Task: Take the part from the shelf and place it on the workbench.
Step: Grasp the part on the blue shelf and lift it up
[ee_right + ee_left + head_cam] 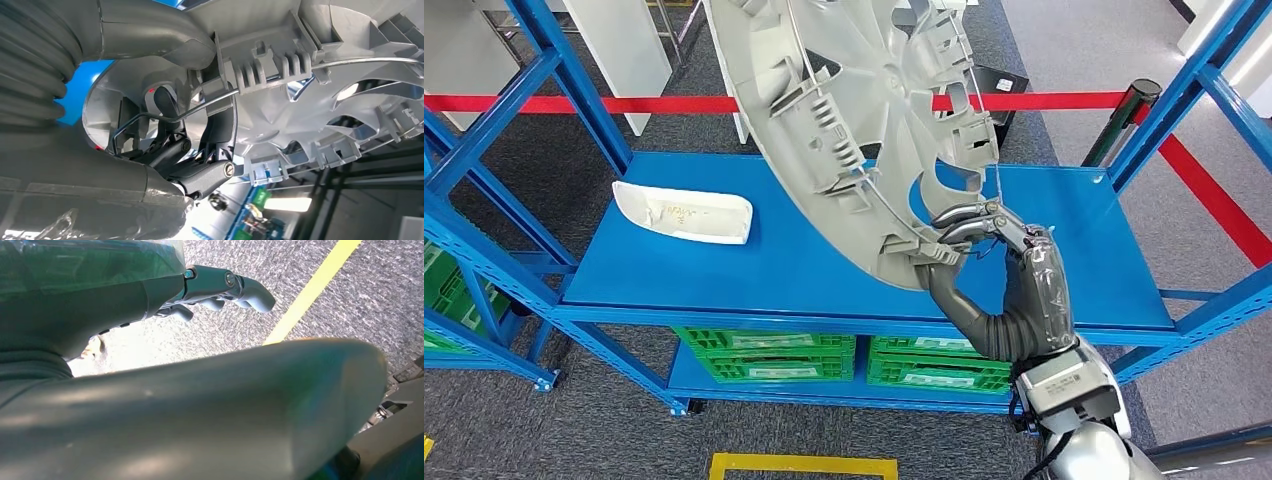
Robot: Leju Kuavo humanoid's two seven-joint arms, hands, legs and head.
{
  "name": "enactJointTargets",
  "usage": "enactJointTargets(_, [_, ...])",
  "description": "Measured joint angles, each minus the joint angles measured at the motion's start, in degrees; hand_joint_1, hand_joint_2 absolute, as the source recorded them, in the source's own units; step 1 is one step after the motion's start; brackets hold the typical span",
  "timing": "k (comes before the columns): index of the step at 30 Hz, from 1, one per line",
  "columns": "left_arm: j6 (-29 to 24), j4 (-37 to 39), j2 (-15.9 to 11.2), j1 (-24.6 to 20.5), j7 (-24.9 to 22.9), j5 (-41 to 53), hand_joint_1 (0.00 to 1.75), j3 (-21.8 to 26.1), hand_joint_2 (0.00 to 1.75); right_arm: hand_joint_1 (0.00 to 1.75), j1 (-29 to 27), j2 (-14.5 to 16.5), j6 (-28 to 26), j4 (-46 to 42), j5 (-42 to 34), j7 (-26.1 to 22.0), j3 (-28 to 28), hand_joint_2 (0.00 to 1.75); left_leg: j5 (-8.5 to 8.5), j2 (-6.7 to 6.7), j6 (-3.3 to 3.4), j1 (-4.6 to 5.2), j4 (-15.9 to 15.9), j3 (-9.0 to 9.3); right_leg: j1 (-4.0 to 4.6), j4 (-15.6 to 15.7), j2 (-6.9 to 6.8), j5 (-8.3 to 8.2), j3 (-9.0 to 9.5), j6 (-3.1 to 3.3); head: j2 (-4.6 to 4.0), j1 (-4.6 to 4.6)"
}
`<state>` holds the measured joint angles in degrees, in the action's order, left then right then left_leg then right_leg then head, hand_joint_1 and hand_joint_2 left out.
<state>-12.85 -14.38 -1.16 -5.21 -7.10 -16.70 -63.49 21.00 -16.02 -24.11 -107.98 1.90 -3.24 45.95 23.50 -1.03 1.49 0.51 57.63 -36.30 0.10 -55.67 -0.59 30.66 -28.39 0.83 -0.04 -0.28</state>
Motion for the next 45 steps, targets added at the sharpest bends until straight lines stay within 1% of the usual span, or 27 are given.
enactJointTargets(16, [-0.03, 0.00, -0.08, 0.02, 0.39, -0.08, 0.00, 0.06, 1.75, 1.75, -0.93, -0.50, 0.30, -5.47, 1.17, -0.74, 2.70, 1.75, 0.00, 0.00, 0.00, 0.00, 0.00, 0.00, 0.00, 0.00, 0.00, 0.00, 0.00, 0.00, 0.01, -0.01])
enactJointTargets(36, [0.16, 0.00, -0.09, -0.01, 0.42, -0.12, 0.00, 0.04, 1.75, 1.75, -0.96, -0.53, 1.07, -8.39, 2.85, -1.08, 5.87, 1.75, 0.00, 0.00, 0.00, 0.00, -0.01, 0.00, 0.00, 0.00, 0.00, 0.00, 0.01, 0.00, 0.00, -0.01])
enactJointTargets(42, [-0.81, 0.00, -0.09, 0.01, 0.45, -1.08, 0.00, 0.09, 1.75, 1.75, -0.99, -0.66, 0.69, -8.76, 3.07, -0.50, 6.05, 1.75, 0.00, 0.00, 0.00, 0.00, -0.01, 0.00, 0.00, 0.00, 0.00, 0.00, 0.01, 0.00, 0.00, -0.01])
enactJointTargets(45, [0.23, 0.00, -0.11, 0.03, 1.16, -1.93, 0.00, 0.20, 1.75, 1.75, -1.01, -0.77, 0.42, -8.92, 3.30, -0.38, 6.06, 1.75, 0.00, 0.00, 0.00, 0.00, -0.01, 0.00, 0.00, 0.00, 0.00, 0.00, 0.00, 0.00, 0.00, -0.01])
